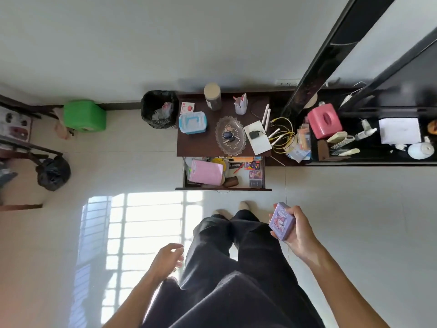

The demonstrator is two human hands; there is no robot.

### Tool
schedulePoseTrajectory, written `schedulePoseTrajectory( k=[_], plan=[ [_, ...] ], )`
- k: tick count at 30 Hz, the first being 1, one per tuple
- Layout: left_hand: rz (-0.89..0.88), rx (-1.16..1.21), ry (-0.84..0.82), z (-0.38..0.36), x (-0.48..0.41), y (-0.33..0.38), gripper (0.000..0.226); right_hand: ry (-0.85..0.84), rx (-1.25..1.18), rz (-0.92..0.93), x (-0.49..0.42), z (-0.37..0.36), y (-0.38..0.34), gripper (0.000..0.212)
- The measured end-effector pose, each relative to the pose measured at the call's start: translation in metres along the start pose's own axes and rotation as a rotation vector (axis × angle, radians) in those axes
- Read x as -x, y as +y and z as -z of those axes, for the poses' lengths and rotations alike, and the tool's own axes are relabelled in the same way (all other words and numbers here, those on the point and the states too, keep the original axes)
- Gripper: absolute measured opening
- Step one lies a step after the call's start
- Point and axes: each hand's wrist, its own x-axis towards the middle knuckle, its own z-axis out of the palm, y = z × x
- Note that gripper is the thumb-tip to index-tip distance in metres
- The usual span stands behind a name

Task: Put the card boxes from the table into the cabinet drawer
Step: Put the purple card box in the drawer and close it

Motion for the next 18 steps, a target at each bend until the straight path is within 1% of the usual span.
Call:
schedulePoseTrajectory(
  k=[2,7,9,11,12,14,16,18],
  plan=[
    [0.011,-0.012,0.005,-0.002,-0.011,0.006,0.022,0.027,0.008,0.016,-0.023,-0.002,-0.009,0.034],
    [-0.036,-0.03,-0.019,-0.016,-0.091,0.039,0.019,0.076,0.041,0.035,-0.127,0.003,-0.01,0.035],
    [-0.056,0.012,-0.008,-0.026,-0.139,0.053,0.018,0.092,0.118,0.017,-0.179,0.009,-0.002,0.035],
    [-0.069,0.065,0.015,-0.038,-0.194,0.061,0.019,0.092,0.255,0.006,-0.232,0.013,0.006,0.041],
    [-0.085,0.055,0.026,-0.047,-0.225,0.063,0.02,0.091,0.316,0.013,-0.257,0.016,0.011,0.042],
    [-0.137,-0.032,0.018,-0.068,-0.289,0.06,0.021,0.094,0.392,0.054,-0.308,0.022,0.021,0.035],
    [-0.209,-0.213,0.016,-0.091,-0.352,0.055,0.024,0.108,0.459,0.123,-0.36,0.029,0.034,0.031],
    [-0.339,-0.411,0.108,-0.112,-0.412,0.049,0.034,0.108,0.525,0.202,-0.409,0.034,0.046,0.029]
  ],
)
